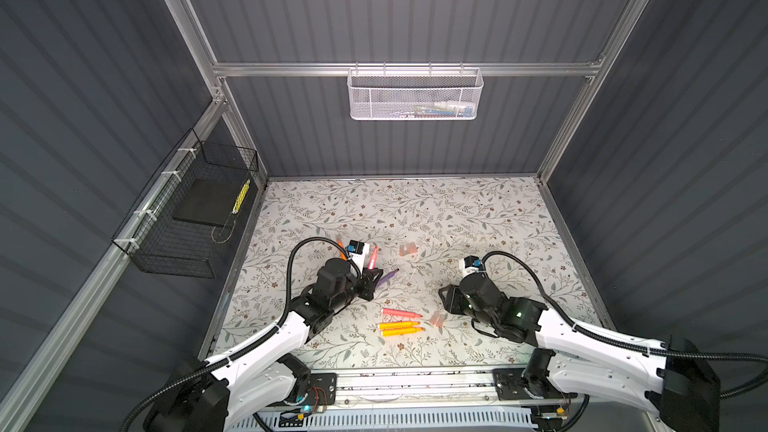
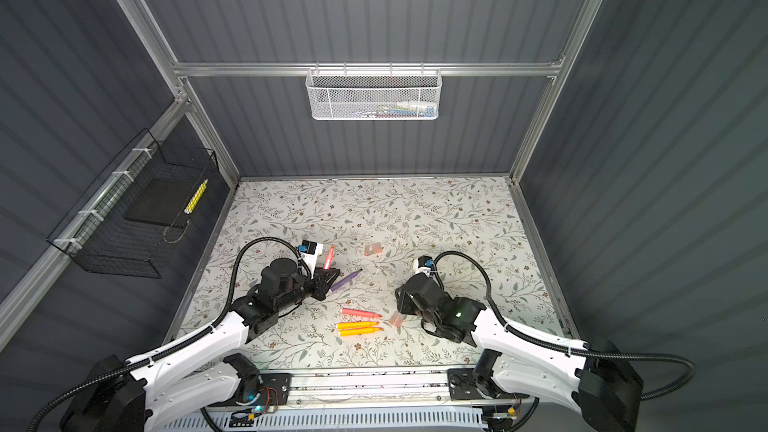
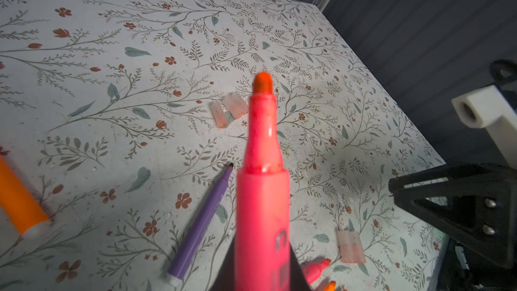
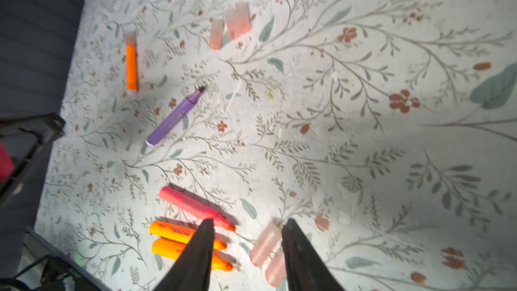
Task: Insert the pens into the pen caps
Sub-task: 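Lower the right gripper over the pale pink caps and grasp one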
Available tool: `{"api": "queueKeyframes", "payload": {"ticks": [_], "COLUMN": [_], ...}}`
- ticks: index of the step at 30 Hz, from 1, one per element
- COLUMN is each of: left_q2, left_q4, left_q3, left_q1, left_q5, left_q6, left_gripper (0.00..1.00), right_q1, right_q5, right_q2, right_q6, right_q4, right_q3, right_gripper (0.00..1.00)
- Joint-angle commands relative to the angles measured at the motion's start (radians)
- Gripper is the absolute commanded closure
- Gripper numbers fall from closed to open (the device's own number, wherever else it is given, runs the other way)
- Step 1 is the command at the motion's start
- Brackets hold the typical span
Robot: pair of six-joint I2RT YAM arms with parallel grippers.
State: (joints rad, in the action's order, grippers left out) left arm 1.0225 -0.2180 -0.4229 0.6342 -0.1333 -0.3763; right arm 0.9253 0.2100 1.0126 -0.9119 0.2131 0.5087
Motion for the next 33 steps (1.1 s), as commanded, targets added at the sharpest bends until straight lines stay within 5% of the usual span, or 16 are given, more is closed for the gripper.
{"api": "queueKeyframes", "payload": {"ticks": [1, 14, 33], "left_q2": [-0.040, -0.150, -0.160], "left_q4": [-0.022, 0.034, 0.043], "left_q3": [0.016, 0.039, 0.046], "left_q1": [0.011, 0.024, 0.029], "left_q5": [-0.042, -0.009, -0.005], "left_q6": [-0.007, -0.012, -0.012], "left_gripper": [1.00, 1.00, 1.00], "right_q1": [0.010, 0.094, 0.165], "right_q5": [-0.028, -0.029, 0.058], "right_q2": [0.042, 0.283, 0.413], "right_q6": [-0.021, -0.037, -0.069], "right_q4": [0.124, 0.141, 0.216], "right_q3": [0.006, 0.078, 0.131], "right_gripper": [0.58, 0.65, 0.72]}}
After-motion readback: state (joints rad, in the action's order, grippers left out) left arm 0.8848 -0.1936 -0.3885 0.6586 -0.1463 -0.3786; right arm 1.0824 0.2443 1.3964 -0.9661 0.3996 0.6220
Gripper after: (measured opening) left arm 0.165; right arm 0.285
